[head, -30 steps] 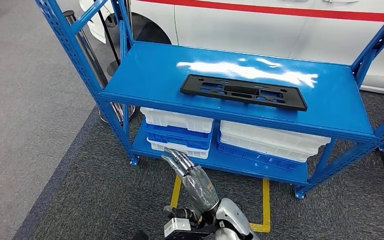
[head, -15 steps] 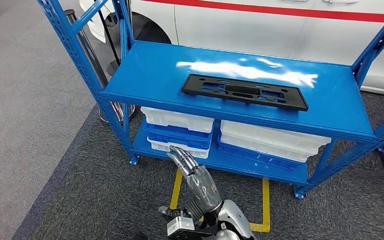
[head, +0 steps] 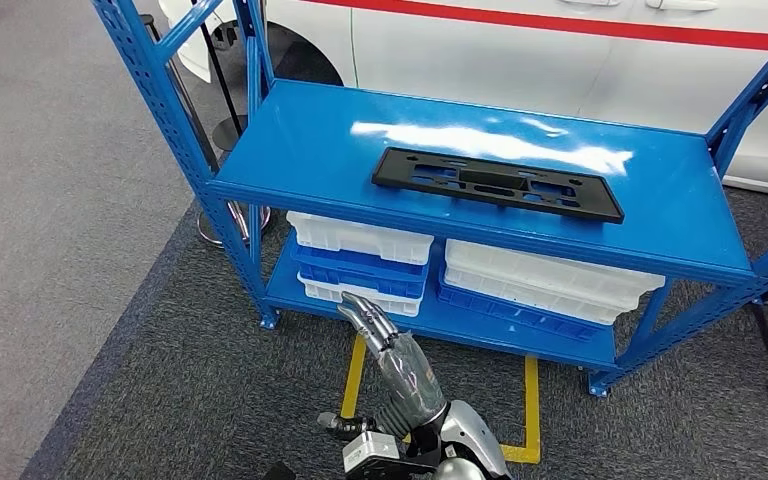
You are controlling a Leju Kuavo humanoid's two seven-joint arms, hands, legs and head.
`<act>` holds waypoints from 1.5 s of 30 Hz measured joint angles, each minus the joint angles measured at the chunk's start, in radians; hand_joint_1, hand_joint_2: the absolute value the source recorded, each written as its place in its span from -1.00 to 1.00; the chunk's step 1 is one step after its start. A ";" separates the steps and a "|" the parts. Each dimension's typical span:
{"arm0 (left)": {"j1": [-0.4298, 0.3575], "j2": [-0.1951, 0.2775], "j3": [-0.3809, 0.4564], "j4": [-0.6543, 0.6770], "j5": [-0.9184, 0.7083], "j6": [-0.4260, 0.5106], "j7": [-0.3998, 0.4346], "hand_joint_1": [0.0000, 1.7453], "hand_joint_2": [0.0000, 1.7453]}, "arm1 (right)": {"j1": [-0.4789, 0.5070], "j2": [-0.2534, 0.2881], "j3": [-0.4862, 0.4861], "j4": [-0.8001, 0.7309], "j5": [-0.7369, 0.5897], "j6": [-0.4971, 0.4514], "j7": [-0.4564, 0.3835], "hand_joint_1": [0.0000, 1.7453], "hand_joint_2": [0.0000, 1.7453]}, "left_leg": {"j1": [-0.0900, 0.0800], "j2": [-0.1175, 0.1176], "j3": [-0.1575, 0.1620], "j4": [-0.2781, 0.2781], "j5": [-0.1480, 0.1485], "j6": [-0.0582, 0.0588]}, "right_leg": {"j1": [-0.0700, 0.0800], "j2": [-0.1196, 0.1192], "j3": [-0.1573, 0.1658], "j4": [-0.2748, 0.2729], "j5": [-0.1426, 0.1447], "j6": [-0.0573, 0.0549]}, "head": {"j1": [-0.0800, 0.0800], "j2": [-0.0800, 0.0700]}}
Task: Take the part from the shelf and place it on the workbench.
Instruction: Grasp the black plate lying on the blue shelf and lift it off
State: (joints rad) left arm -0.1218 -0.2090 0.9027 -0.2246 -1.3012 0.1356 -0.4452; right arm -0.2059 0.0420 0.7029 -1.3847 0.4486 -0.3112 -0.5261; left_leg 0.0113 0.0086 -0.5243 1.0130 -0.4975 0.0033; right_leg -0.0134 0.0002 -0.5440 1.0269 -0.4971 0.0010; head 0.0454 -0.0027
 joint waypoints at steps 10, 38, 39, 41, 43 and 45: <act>0.000 0.000 -0.006 0.005 0.000 0.014 0.006 -1.00 -1.00 | 0.019 -0.002 -0.007 -0.017 -0.017 0.013 -0.022 -1.00 1.00 | 0.001 0.000 0.001 -0.001 0.000 0.000 | 0.002 0.000 -0.001 0.000 -0.001 0.001 | 0.000 0.000; 0.004 -0.001 -0.006 0.006 0.003 0.004 0.002 -1.00 -1.00 | 0.060 -0.002 -0.050 -0.047 -0.036 0.007 -0.029 -1.00 1.00 | 0.026 0.002 0.016 0.004 -0.025 -0.031 | -0.022 0.002 -0.081 0.052 0.024 0.009 | 0.005 0.000; 0.004 -0.001 -0.006 0.006 0.003 0.004 0.002 -1.00 -1.00 | 0.060 -0.002 -0.050 -0.047 -0.035 0.007 -0.030 -1.00 1.00 | 0.028 0.002 0.011 0.016 -0.035 -0.032 | -0.021 0.003 -0.080 0.051 0.023 0.002 | 0.004 0.000; 0.003 -0.001 -0.006 0.006 0.003 0.004 0.002 -1.00 -1.00 | 0.060 -0.001 -0.050 -0.048 -0.035 0.007 -0.030 -1.00 1.00 | 0.028 0.001 -0.030 0.104 -0.082 -0.030 | -0.017 0.002 -0.076 0.049 0.021 -0.010 | 0.004 0.000; 0.004 -0.001 -0.006 0.006 0.003 0.004 0.002 -1.00 -1.00 | 0.061 -0.001 -0.050 -0.048 -0.035 0.008 -0.029 -1.00 1.00 | 0.022 0.001 -0.105 0.244 -0.136 -0.025 | -0.007 0.001 -0.074 0.048 0.018 -0.019 | 0.003 0.000; 0.007 -0.001 -0.006 0.006 0.004 0.004 0.002 -1.00 -1.00 | 0.063 -0.001 -0.051 -0.048 -0.036 0.010 -0.027 -1.00 1.00 | 0.015 0.000 -0.147 0.306 -0.133 -0.013 | 0.004 0.004 -0.071 0.048 0.016 -0.025 | 0.003 0.000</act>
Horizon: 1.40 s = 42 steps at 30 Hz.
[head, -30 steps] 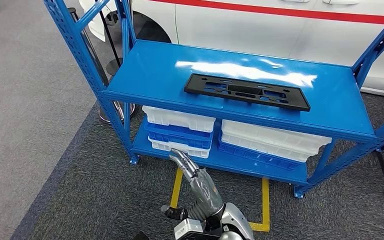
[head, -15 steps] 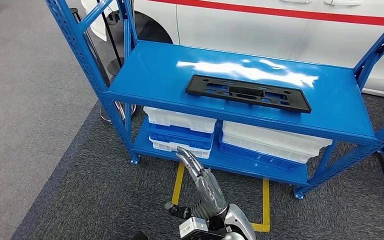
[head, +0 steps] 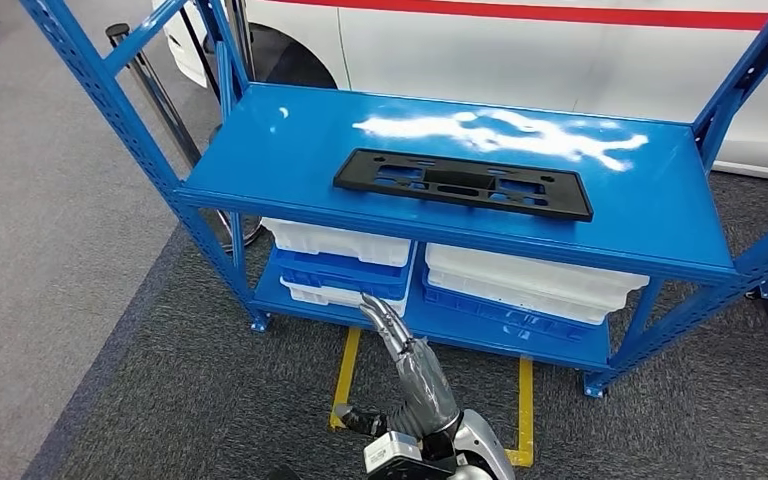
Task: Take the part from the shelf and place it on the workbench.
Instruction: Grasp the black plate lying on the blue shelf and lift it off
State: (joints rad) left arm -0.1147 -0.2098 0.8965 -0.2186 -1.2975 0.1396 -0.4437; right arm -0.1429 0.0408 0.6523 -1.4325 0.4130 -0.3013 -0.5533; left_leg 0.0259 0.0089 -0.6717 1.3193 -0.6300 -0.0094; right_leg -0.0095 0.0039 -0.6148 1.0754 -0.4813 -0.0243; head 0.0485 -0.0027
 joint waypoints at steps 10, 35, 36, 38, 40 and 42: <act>-0.004 0.001 0.000 0.000 0.005 0.000 -0.001 -1.00 -1.00 | 0.001 0.001 0.000 0.000 -0.001 0.002 0.006 -1.00 1.00 | -0.036 -0.004 0.100 -0.269 0.137 0.059 | 0.014 0.003 0.008 -0.003 -0.002 0.002 | -0.001 0.000; 0.007 -0.001 0.002 0.000 0.028 -0.038 -0.018 -1.00 -1.00 | -0.011 0.007 -0.027 0.021 -0.016 0.007 0.087 -1.00 1.00 | -0.015 -0.002 0.035 -0.136 0.105 0.004 | -0.003 0.000 0.018 -0.030 0.017 -0.001 | -0.001 0.000; 0.006 0.000 0.002 0.000 0.028 -0.045 -0.019 -1.00 -1.00 | -0.012 0.008 -0.027 0.021 -0.008 0.000 0.085 -1.00 1.00 | -0.016 -0.002 0.068 -0.207 0.132 0.007 | -0.001 0.000 0.019 -0.029 0.016 0.002 | -0.001 0.000; 0.005 0.000 0.002 0.000 0.028 -0.059 -0.019 -1.00 -1.00 | -0.014 0.008 -0.028 0.020 0.005 -0.012 0.080 -1.00 1.00 | -0.019 -0.004 0.104 -0.288 0.154 0.015 | 0.001 0.001 0.017 -0.029 0.016 0.011 | -0.001 0.000; 0.007 0.000 0.002 0.000 0.028 -0.072 -0.019 -1.00 -1.00 | -0.015 0.008 -0.029 0.019 0.015 -0.022 0.072 -1.00 1.00 | -0.021 -0.005 0.106 -0.296 0.154 0.025 | 0.002 0.001 0.018 -0.033 0.018 0.024 | -0.001 0.000; 0.009 0.000 0.002 0.000 0.027 -0.081 -0.019 -1.00 -1.00 | -0.016 0.008 -0.030 0.012 0.028 -0.037 0.055 -1.00 1.00 | -0.018 -0.004 0.110 -0.305 0.160 0.037 | 0.000 0.000 0.013 -0.020 0.008 0.036 | 0.000 0.000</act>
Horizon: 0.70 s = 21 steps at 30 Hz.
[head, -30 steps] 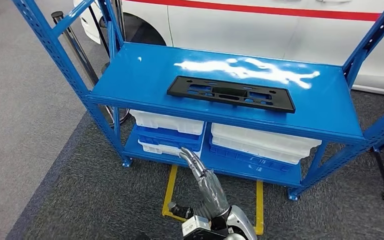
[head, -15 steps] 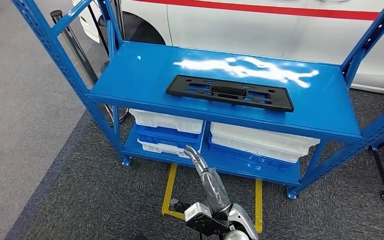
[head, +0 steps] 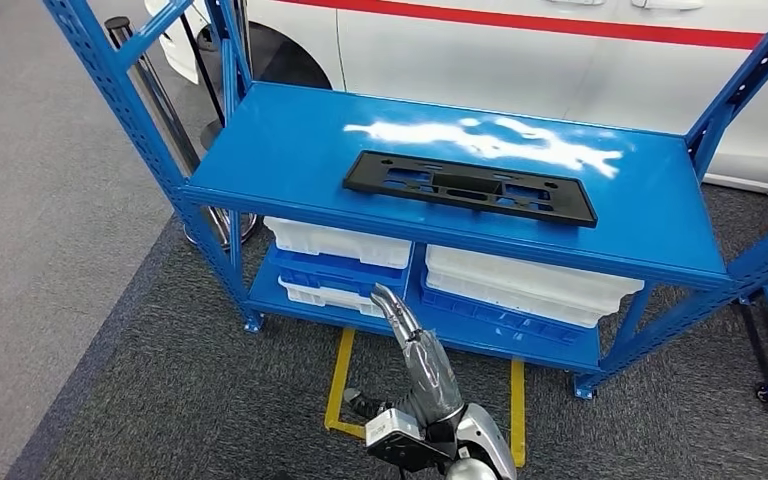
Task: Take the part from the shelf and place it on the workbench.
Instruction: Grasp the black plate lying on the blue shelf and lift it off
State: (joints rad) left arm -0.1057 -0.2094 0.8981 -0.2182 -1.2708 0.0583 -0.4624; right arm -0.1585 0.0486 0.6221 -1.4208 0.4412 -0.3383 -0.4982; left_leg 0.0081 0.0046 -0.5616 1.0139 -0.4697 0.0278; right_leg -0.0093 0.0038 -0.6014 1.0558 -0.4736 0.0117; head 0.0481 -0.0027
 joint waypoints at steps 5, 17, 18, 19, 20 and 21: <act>-0.003 0.000 -0.001 0.001 -0.009 -0.009 0.001 -1.00 -1.00 | 0.001 -0.001 -0.001 -0.020 0.033 -0.043 -0.032 -1.00 1.00 | -0.002 0.003 0.004 -0.006 0.002 0.016 | -0.001 -0.002 -0.118 0.244 -0.113 0.007 | 0.001 0.000; -0.004 -0.002 -0.002 0.001 -0.012 -0.010 0.002 -1.00 -1.00 | 0.004 -0.001 -0.014 -0.050 0.058 -0.080 -0.029 -1.00 1.00 | -0.006 0.000 -0.032 0.091 -0.069 -0.023 | -0.001 -0.001 0.009 -0.025 0.013 -0.035 | -0.001 0.000; -0.004 -0.002 -0.002 0.001 -0.012 -0.010 0.002 -1.00 -1.00 | 0.003 -0.001 -0.014 -0.050 0.058 -0.080 -0.029 -1.00 1.00 | -0.005 0.000 -0.064 0.156 -0.098 -0.027 | -0.001 -0.002 0.010 -0.026 0.012 -0.038 | -0.001 0.000; -0.003 -0.002 -0.002 0.001 -0.012 -0.010 0.002 -1.00 -1.00 | 0.004 -0.001 -0.014 -0.050 0.058 -0.081 -0.029 -1.00 1.00 | -0.003 0.000 -0.099 0.220 -0.120 -0.030 | -0.001 -0.002 0.011 -0.026 0.011 -0.040 | -0.001 0.000; -0.002 -0.002 -0.002 0.001 -0.012 -0.010 0.002 -1.00 -1.00 | 0.005 -0.001 -0.014 -0.050 0.057 -0.080 -0.028 -1.00 1.00 | -0.001 0.000 -0.128 0.269 -0.130 -0.033 | -0.001 -0.002 0.013 -0.025 0.009 -0.041 | -0.001 0.000; -0.001 -0.001 -0.002 0.001 -0.012 -0.010 0.002 -1.00 -1.00 | 0.006 -0.001 -0.015 -0.050 0.056 -0.080 -0.027 -1.00 1.00 | 0.000 0.000 -0.141 0.283 -0.121 -0.034 | -0.001 -0.001 0.015 -0.025 0.008 -0.041 | -0.001 0.000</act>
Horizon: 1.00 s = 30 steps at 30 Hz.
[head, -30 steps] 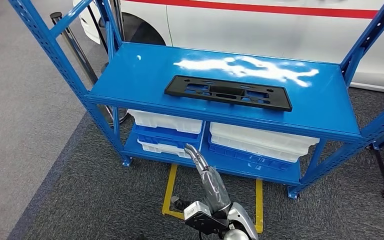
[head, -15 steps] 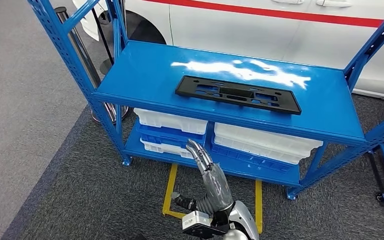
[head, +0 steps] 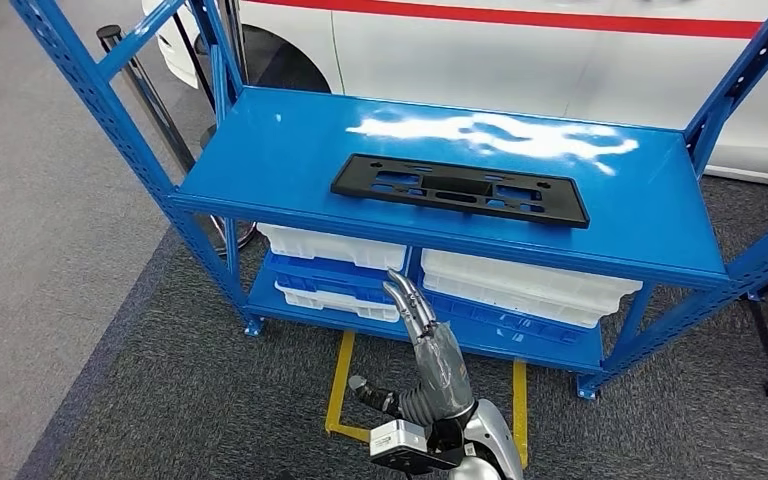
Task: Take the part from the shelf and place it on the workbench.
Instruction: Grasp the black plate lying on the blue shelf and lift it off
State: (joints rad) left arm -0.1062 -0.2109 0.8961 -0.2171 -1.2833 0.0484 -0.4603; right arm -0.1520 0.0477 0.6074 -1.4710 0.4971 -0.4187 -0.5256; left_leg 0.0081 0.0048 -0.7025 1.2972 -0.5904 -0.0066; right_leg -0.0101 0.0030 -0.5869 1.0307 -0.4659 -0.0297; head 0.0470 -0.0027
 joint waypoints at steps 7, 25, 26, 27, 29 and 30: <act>-0.001 0.001 -0.002 0.000 -0.001 0.000 0.001 -1.00 -1.00 | 0.002 0.000 -0.005 0.000 -0.012 0.000 0.010 -1.00 1.00 | -0.005 -0.003 0.114 -0.277 0.135 0.018 | 0.004 0.003 0.017 0.001 -0.017 0.025 | 0.001 0.000; -0.001 0.002 -0.015 0.000 -0.006 0.003 0.002 -1.00 -1.00 | 0.020 -0.011 -0.039 -0.017 0.050 -0.039 0.040 -1.00 1.00 | -0.008 -0.004 0.155 -0.262 0.079 0.015 | 0.000 0.004 -0.010 0.006 0.003 0.016 | 0.001 0.000; -0.001 0.002 -0.016 0.000 -0.006 0.003 0.002 -1.00 -1.00 | 0.020 -0.012 -0.041 -0.020 0.058 -0.042 0.041 -1.00 1.00 | -0.007 -0.004 0.138 -0.225 0.061 0.010 | -0.002 0.003 -0.004 0.002 0.002 0.010 | 0.001 0.000; -0.001 0.002 -0.016 0.000 -0.006 0.003 0.001 -1.00 -1.00 | 0.020 -0.013 -0.042 -0.022 0.067 -0.044 0.042 -1.00 1.00 | -0.005 -0.004 0.110 -0.170 0.037 0.006 | -0.003 0.001 0.001 0.000 -0.001 0.006 | 0.001 0.000; 0.001 0.002 -0.016 0.000 -0.006 0.003 0.001 -1.00 -1.00 | 0.023 -0.016 -0.045 -0.024 0.081 -0.049 0.045 -1.00 1.00 | -0.001 -0.004 0.032 -0.039 -0.007 0.000 | -0.002 0.000 0.009 -0.001 -0.008 0.001 | 0.000 0.000; 0.003 0.002 -0.016 0.000 -0.006 0.003 0.001 -1.00 -1.00 | 0.025 -0.017 -0.047 -0.024 0.086 -0.051 0.046 -1.00 1.00 | 0.000 -0.004 0.005 -0.002 -0.007 -0.002 | -0.001 0.000 0.014 0.000 -0.013 0.000 | 0.000 0.000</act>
State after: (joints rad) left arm -0.1031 -0.2090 0.8797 -0.2167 -1.2893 0.0515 -0.4589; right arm -0.1269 0.0303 0.5608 -1.4950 0.5829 -0.4701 -0.4794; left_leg 0.0084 0.0009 -0.6976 1.2954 -0.5975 -0.0090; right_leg -0.0116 0.0035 -0.5732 1.0302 -0.4785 -0.0298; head 0.0473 -0.0027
